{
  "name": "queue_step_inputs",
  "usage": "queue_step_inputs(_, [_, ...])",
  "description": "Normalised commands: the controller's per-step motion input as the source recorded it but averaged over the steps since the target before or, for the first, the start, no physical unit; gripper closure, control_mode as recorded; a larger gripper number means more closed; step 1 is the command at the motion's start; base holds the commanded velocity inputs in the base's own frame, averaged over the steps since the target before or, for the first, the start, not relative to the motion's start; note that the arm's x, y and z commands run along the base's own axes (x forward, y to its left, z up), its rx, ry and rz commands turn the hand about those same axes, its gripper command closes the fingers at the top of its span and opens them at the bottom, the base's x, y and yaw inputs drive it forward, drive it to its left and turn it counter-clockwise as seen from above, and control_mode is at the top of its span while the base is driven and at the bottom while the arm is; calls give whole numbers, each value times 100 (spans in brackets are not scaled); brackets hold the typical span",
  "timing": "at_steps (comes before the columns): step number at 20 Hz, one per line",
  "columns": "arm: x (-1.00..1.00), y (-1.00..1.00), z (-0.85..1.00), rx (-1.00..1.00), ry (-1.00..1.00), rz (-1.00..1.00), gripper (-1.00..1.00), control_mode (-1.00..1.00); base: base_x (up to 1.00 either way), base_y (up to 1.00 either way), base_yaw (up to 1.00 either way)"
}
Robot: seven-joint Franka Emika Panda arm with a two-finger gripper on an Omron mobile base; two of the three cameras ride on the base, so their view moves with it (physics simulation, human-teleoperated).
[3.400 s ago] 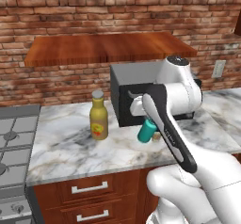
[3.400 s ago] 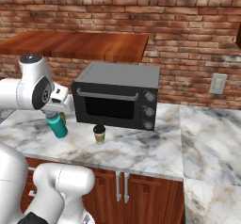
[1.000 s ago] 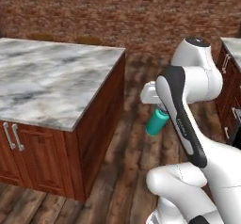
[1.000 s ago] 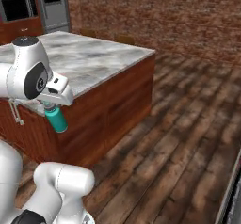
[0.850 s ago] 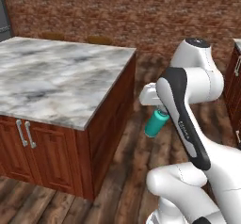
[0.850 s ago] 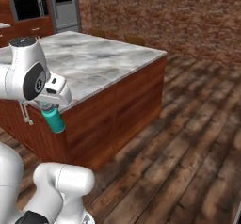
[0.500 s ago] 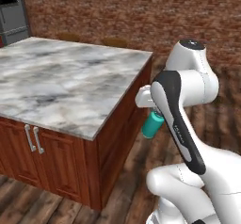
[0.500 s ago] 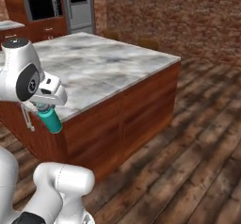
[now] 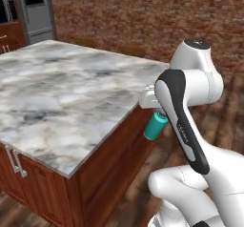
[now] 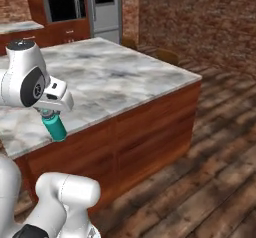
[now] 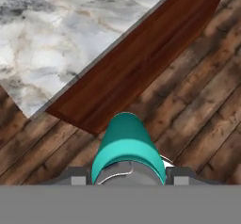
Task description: Move the drinks to the dining counter.
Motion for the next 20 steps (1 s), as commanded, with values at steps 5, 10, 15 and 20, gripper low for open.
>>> queue_step_inputs(5, [0, 0, 0, 0, 0, 0, 100, 100, 100, -88, 36])
queue_step_inputs(10, [0, 0, 0, 0, 0, 0, 100, 100, 93, -59, 52])
queue_step_inputs(15, [0, 0, 0, 0, 0, 0, 100, 100, 84, -38, 66])
queue_step_inputs(20, [0, 0, 0, 0, 0, 0, 100, 100, 60, -75, 46])
